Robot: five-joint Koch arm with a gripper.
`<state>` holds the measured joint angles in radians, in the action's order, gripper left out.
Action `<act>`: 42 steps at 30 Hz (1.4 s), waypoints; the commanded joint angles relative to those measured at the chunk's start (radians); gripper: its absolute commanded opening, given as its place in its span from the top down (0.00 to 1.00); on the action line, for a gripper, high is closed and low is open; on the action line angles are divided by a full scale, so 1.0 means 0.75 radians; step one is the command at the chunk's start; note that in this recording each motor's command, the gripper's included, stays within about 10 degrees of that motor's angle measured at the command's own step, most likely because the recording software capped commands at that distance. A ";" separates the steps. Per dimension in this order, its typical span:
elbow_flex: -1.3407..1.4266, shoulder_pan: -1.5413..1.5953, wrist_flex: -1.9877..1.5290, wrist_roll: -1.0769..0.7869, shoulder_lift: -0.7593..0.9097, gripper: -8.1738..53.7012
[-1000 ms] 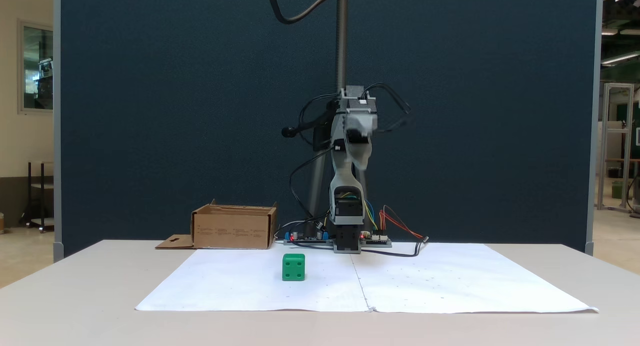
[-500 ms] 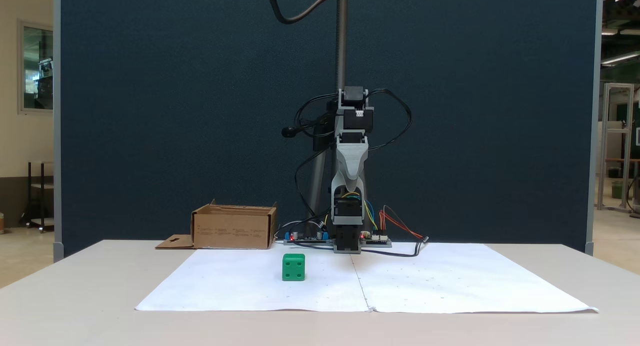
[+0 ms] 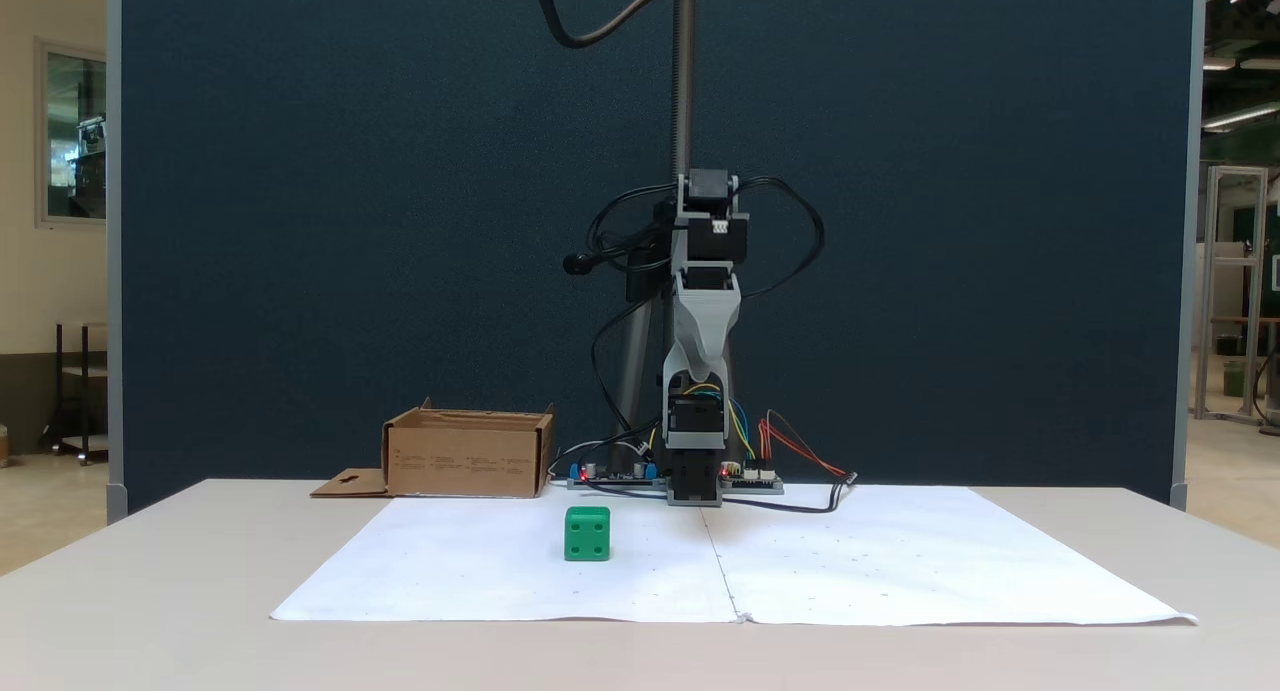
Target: Grasp a green dice and put it in the bin.
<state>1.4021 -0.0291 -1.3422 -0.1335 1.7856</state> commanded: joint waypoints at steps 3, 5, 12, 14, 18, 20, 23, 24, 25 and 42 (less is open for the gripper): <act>-0.139 -0.135 -0.145 -0.209 -0.051 0.11; -0.147 -0.174 -0.141 -0.260 -0.074 0.11; -0.180 -0.284 -0.141 -0.430 -0.147 0.09; -0.217 -0.315 -0.139 -0.436 -0.184 0.09; -0.286 -0.368 -0.133 -0.432 -0.254 0.08; -0.309 -0.382 -0.133 -0.432 -0.276 0.08; -0.329 -0.405 -0.133 -0.425 -0.303 0.05; -0.337 -0.411 -0.135 -0.423 -0.307 0.05; -0.348 -0.413 -0.135 -0.421 -0.311 0.05; -0.407 -0.505 -0.070 -0.417 -0.522 0.05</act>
<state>1.1351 -0.3850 -1.3438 -0.3697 1.3837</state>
